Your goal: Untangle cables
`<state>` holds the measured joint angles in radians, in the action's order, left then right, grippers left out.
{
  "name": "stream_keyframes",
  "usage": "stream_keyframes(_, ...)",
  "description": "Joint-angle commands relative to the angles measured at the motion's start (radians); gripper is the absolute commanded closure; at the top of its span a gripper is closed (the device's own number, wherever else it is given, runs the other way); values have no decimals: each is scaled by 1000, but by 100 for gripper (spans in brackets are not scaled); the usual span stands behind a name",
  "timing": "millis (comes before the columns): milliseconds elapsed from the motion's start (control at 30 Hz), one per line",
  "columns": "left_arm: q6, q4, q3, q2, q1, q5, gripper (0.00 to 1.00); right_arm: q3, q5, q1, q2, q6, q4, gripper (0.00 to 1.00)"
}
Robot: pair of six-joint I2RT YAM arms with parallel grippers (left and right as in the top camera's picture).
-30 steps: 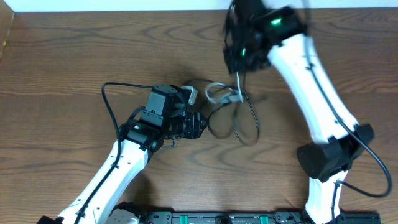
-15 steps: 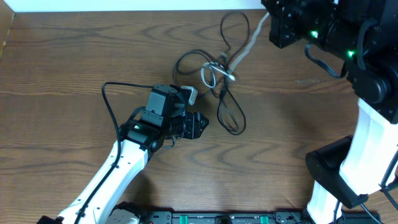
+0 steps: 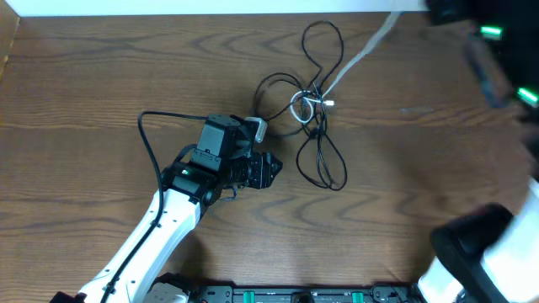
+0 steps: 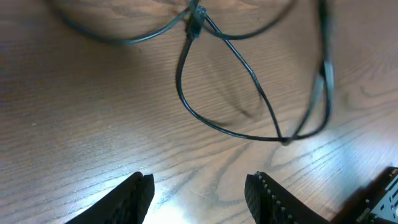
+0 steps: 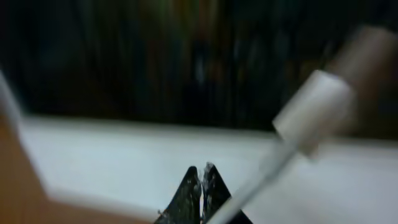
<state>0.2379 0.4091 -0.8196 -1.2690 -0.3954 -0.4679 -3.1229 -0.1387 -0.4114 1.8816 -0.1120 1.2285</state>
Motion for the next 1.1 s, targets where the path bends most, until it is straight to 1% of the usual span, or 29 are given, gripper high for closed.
stream_keyframes(0, -13, 3, -3, 2, 3, 16, 47, -16, -98, 0, -150, -6, -153, 99)
stream_keyframes(167, -17, 5, -3, 1, 3, 16, 47, -16, -79, 0, -209, -6, -267, 98)
stream_keyframes(267, -17, 5, -3, 1, 3, 16, 47, -16, -26, 0, -216, -6, -266, 99)
stream_keyframes(333, -17, 5, -3, 1, 3, 16, 47, -12, 7, 0, -207, -6, -228, 99)
stream_keyframes(433, -16, 16, -3, 1, 3, 15, 47, 38, 76, 0, -145, -7, -105, 99)
stream_keyframes(500, -16, 29, -3, 1, 3, 15, 47, 77, 130, 0, -95, -7, -64, 99)
stream_keyframes(633, -16, 67, -3, 1, 3, 15, 47, 165, 305, 0, 38, -7, -97, 99)
stream_keyframes(733, -16, 87, -3, 1, 3, 15, 47, 190, 467, 7, 119, -7, -205, 99)
stream_keyframes(767, -16, 96, -3, 1, 3, 15, 47, 191, 562, 15, 145, -10, -266, 99)
stream_keyframes(800, -16, 107, -3, 1, 3, 15, 47, 191, 715, 30, 175, -77, -391, 99)
stream_keyframes(867, -17, 111, -3, 1, 3, 15, 47, 191, 883, 50, 198, -217, -597, 99)
stream_keyframes(967, -17, 109, -3, 1, 3, 16, 47, 191, 1036, 80, 208, -447, -938, 99)
stream_keyframes(1033, -17, 106, -3, 1, 3, 16, 47, 191, 1090, 91, 207, -536, -1057, 99)
stream_keyframes(1067, -17, 105, -3, 1, 3, 16, 47, 191, 1123, 94, 205, -545, -1062, 99)
